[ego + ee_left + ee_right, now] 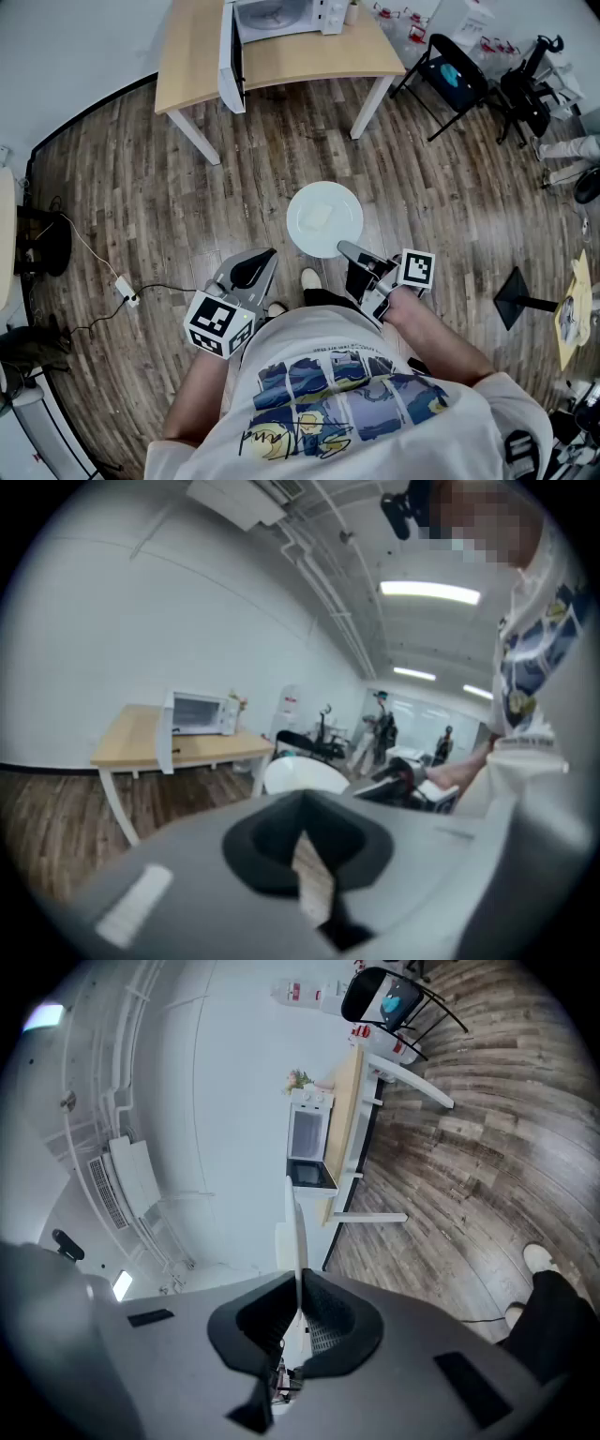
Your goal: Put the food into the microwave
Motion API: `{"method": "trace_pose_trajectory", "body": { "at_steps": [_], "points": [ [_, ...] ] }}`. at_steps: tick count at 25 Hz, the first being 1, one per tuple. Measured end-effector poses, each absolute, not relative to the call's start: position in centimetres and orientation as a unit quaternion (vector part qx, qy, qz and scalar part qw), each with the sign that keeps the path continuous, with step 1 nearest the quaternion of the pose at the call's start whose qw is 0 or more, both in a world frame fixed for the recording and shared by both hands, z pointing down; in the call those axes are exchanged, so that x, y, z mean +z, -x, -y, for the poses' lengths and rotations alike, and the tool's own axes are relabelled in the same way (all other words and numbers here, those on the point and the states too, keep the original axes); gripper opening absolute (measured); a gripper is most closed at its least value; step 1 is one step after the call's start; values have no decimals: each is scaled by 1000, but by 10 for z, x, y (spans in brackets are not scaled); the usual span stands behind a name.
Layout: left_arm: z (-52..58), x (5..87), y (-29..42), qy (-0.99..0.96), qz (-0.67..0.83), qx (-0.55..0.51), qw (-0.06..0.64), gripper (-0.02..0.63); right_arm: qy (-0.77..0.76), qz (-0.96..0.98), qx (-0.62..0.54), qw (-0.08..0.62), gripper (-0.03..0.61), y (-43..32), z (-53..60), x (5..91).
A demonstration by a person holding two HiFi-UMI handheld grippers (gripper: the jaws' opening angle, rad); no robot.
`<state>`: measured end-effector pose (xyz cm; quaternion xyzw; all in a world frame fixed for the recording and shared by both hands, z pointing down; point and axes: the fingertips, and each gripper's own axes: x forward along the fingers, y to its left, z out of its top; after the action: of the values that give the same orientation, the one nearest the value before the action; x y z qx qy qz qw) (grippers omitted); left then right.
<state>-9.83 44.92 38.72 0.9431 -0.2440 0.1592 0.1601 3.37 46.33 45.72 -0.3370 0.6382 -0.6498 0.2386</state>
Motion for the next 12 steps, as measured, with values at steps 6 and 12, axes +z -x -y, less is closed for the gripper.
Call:
{"method": "trace_pose_trajectory", "body": {
  "at_steps": [6,12],
  "points": [
    [-427,382,64,-942,253,159,150,8,339,-638,-654,223,15,-69,-440,463],
    [-397,382,44,-941,258,156,154,8,341,-637,-659,208,15,-89,-403,472]
  ]
}}
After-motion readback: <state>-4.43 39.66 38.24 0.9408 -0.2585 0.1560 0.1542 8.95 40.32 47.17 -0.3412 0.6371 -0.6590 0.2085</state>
